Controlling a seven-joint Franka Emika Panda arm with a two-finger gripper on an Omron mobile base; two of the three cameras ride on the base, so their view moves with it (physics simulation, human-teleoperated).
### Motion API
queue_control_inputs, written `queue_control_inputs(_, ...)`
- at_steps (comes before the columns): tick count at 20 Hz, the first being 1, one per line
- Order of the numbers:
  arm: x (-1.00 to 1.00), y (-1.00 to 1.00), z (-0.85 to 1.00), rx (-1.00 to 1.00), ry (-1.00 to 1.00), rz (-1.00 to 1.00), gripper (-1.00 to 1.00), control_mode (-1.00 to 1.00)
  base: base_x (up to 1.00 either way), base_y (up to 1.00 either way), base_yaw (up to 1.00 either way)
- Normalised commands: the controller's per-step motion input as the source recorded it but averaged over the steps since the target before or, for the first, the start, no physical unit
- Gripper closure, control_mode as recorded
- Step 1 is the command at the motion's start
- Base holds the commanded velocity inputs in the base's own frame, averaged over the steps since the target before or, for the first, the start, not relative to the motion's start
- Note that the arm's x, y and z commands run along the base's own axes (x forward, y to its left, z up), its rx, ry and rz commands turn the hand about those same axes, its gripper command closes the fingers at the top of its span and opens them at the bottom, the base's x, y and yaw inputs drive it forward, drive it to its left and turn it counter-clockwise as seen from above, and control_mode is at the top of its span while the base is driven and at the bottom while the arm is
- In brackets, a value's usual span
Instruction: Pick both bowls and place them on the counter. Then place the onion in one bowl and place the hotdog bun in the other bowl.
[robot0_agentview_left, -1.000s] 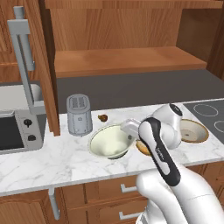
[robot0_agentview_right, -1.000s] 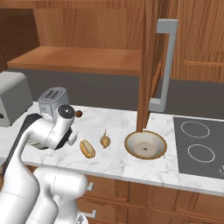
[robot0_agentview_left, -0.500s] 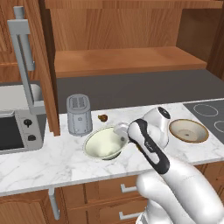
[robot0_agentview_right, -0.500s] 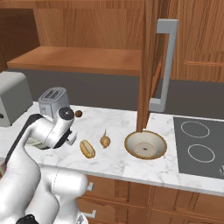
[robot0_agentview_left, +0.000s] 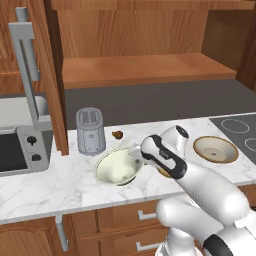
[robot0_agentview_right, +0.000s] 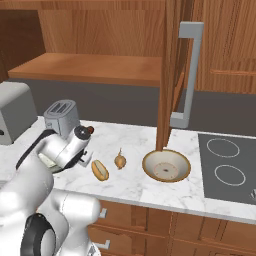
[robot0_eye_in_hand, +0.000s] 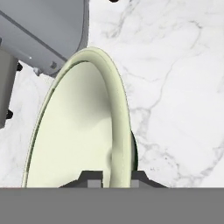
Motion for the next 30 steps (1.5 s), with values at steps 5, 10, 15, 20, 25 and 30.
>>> queue_control_inputs(5,0.29,0.03,-0.40,0.00,0.00,0.04,1.00,-1.00,0.00,0.00,0.00)
queue_control_inputs(10,0.32,0.06,-0.52,0.00,0.00,0.01,1.00,-1.00,0.00,0.00,0.00)
queue_control_inputs(15,0.15,0.09,-0.31,-0.01,0.00,0.00,1.00,-1.00,0.00,0.00,0.00)
queue_control_inputs(20,-0.06,0.05,-0.10,0.00,0.00,0.00,-1.00,-1.00,0.00,0.00,0.00)
queue_control_inputs(25,-0.33,0.04,0.19,0.00,-0.05,0.00,-1.00,-1.00,0.00,0.00,0.00)
queue_control_inputs(30,-0.38,0.04,0.39,0.00,-0.09,0.00,-1.00,-1.00,0.00,0.00,0.00)
